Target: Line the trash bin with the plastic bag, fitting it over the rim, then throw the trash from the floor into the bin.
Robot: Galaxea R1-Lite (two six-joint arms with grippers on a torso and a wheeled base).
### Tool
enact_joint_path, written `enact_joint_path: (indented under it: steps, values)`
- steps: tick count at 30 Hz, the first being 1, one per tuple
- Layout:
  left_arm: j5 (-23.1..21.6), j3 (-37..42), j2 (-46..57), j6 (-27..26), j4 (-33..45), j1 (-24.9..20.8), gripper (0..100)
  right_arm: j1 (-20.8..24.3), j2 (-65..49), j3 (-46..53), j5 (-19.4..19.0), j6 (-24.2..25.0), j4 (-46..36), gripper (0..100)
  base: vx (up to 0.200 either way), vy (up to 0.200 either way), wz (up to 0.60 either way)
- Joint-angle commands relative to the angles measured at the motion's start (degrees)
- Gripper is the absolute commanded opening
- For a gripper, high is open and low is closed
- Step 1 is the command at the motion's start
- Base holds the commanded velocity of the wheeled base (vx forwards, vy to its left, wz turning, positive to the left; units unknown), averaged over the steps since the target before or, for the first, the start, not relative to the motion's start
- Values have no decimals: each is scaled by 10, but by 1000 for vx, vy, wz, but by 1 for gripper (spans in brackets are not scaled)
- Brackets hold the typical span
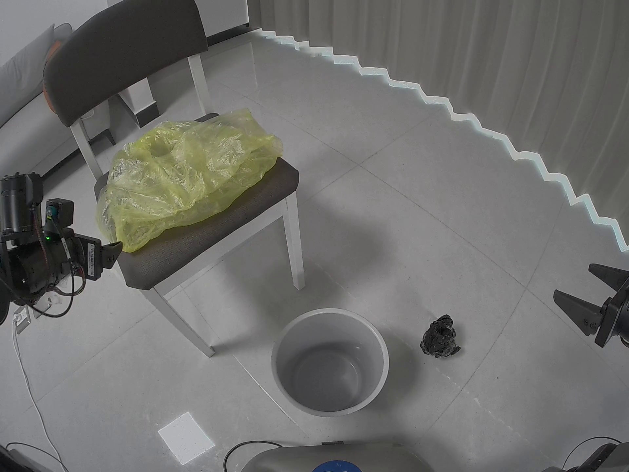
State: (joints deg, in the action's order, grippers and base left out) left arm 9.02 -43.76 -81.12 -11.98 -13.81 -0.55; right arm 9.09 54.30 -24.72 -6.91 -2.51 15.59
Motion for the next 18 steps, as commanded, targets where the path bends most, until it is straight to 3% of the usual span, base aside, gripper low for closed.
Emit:
enact_joint_path:
  steps: [1, 4, 11, 18]
  values:
    - [16, -17, -71, -8, -19, 0, 100, 0, -1, -1, 0, 0, 1, 100, 0, 0, 0]
    - [43, -20, -108, -37, -56, 0, 100, 0, -2, 0, -1, 0, 1, 100, 0, 0, 0]
    - [56, -32, -176, -81, -167, 0, 100, 0, -7, 1, -5, 0, 1, 100, 0, 0, 0]
    - [72, -53, -193, -88, -177, -10, 100, -2, -9, 0, -6, 0, 1, 100, 0, 0, 0]
